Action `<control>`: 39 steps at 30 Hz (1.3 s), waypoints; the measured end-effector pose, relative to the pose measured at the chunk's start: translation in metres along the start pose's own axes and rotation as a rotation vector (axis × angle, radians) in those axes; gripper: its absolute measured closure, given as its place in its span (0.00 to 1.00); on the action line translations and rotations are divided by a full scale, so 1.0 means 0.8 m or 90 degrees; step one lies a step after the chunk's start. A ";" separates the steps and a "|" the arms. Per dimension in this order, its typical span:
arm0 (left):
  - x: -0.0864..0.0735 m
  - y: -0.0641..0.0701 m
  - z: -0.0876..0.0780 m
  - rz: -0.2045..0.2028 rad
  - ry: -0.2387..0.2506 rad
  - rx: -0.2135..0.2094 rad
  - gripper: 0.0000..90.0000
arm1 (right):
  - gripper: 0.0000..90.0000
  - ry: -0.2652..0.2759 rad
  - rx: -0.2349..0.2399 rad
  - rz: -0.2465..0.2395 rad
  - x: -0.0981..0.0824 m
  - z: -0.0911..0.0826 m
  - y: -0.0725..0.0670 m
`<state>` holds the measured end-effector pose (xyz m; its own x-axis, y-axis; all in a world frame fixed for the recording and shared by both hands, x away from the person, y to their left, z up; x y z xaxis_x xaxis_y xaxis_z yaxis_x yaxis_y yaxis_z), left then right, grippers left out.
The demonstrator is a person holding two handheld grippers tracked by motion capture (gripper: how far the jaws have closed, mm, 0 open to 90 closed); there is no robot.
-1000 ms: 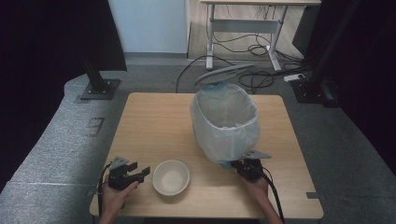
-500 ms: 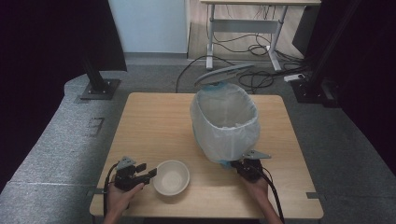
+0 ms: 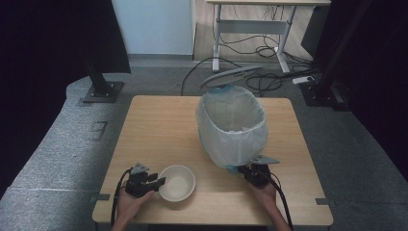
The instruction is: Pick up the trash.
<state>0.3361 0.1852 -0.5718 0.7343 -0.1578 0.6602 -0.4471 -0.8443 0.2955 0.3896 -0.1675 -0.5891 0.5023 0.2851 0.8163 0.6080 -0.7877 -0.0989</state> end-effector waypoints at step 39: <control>0.027 -0.032 -0.077 -0.126 0.196 -0.129 0.94 | 1.00 -0.001 -0.002 -0.005 0.000 0.000 0.000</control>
<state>0.3318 0.2345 -0.5228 0.6426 0.1844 0.7437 -0.4270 -0.7198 0.5474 0.3896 -0.1673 -0.5889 0.4986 0.2917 0.8163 0.6094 -0.7877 -0.0907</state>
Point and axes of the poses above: each handheld gripper's, and its own axes: z roughly forward along the jaws, x roughly out of its top, y roughly to its right, the point moved 7 cm from there along z, roughly forward along the jaws, and after that the axes turned 4 degrees about -z, right-handed, at the moved point
